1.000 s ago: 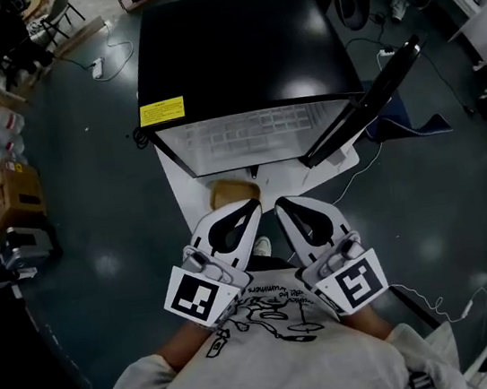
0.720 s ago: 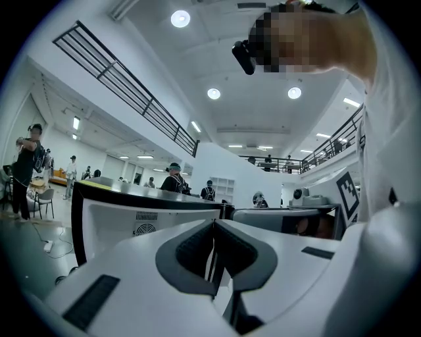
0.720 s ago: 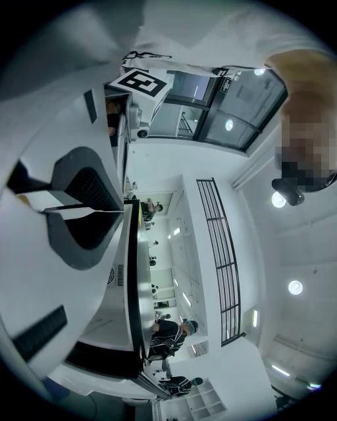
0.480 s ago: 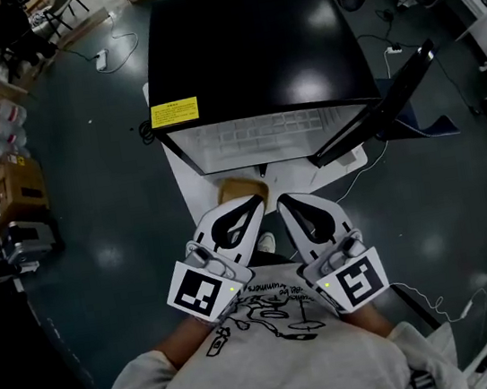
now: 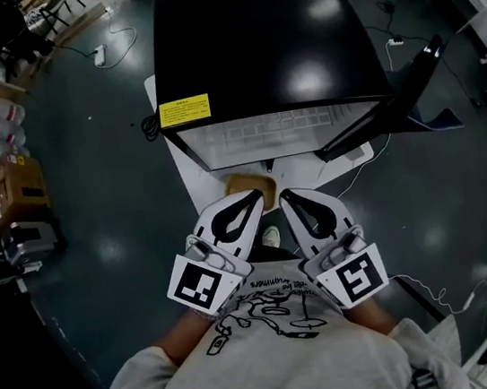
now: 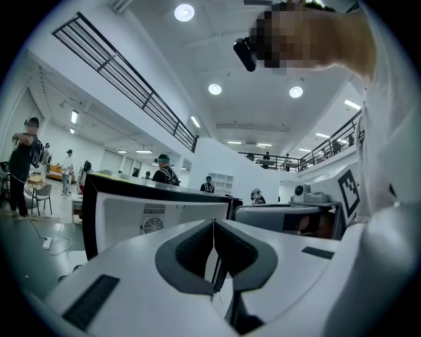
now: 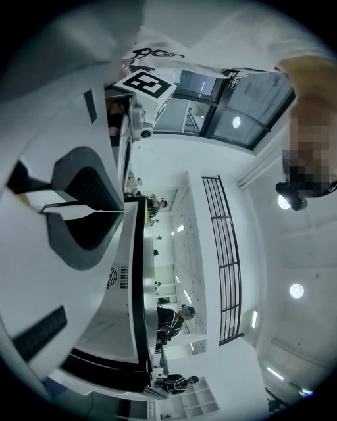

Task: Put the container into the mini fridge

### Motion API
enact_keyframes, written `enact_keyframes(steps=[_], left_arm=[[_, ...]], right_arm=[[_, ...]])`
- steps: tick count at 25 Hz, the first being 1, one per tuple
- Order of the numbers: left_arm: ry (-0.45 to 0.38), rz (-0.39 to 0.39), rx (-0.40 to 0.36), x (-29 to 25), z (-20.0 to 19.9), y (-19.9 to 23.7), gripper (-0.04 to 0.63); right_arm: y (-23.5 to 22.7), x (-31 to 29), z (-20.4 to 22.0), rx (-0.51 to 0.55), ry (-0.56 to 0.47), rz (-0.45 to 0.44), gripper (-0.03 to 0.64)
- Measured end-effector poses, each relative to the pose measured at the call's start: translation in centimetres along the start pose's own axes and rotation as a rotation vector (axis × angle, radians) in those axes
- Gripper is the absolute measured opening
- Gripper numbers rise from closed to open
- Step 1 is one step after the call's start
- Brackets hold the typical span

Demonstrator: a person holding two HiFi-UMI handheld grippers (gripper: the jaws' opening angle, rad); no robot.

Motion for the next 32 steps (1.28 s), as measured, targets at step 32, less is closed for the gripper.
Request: enact_keyframes(steps=[32], left_arm=[[0.142, -0.037, 0.006, -0.4, 10.0, 4.5, 0.075]], right_arm=[[-2.1, -1.9, 10.0, -0.075, 0.159, 0.049, 0.037]])
Point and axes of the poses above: the fingertips, and each gripper's own axes: x backward along the fingers, y to its left, z out of its underside, the point moved 5 cm from there along x, backward along the fingers, and after that the axes turned 6 degrees about -z, right-handed, at the moved point
